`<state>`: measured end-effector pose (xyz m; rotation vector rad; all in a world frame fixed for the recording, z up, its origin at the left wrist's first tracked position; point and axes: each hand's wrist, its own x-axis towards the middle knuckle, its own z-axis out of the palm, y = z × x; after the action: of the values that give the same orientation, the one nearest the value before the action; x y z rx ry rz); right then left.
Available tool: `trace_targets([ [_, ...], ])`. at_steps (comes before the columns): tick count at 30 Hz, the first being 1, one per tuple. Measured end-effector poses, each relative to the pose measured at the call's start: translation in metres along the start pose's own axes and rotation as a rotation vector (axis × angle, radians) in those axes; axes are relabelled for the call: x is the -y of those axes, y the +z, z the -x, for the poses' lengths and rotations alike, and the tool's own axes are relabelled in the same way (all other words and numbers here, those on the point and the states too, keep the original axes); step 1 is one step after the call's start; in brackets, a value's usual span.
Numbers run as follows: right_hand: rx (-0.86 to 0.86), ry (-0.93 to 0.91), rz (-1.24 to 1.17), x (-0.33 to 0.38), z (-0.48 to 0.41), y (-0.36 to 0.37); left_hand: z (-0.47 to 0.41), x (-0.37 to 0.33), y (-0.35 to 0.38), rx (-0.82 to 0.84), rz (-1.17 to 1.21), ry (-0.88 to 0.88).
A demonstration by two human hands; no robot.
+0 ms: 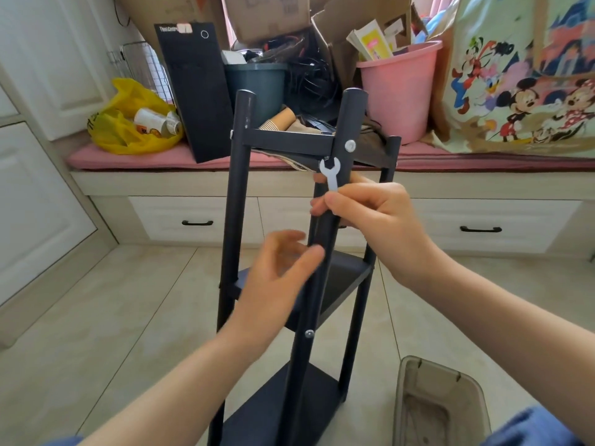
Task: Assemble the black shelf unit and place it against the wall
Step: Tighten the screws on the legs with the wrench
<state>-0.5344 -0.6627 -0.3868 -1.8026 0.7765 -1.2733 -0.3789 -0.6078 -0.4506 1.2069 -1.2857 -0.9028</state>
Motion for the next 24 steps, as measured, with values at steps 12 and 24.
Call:
trace_targets([
  [12,0.032,-0.091,-0.034,0.004,0.009,0.026,0.000,0.000,0.011,0.099,0.128,-0.164],
  [24,0.073,0.028,-0.228,0.013,0.002,0.031,0.001,-0.004,0.000,0.198,0.258,-0.244],
])
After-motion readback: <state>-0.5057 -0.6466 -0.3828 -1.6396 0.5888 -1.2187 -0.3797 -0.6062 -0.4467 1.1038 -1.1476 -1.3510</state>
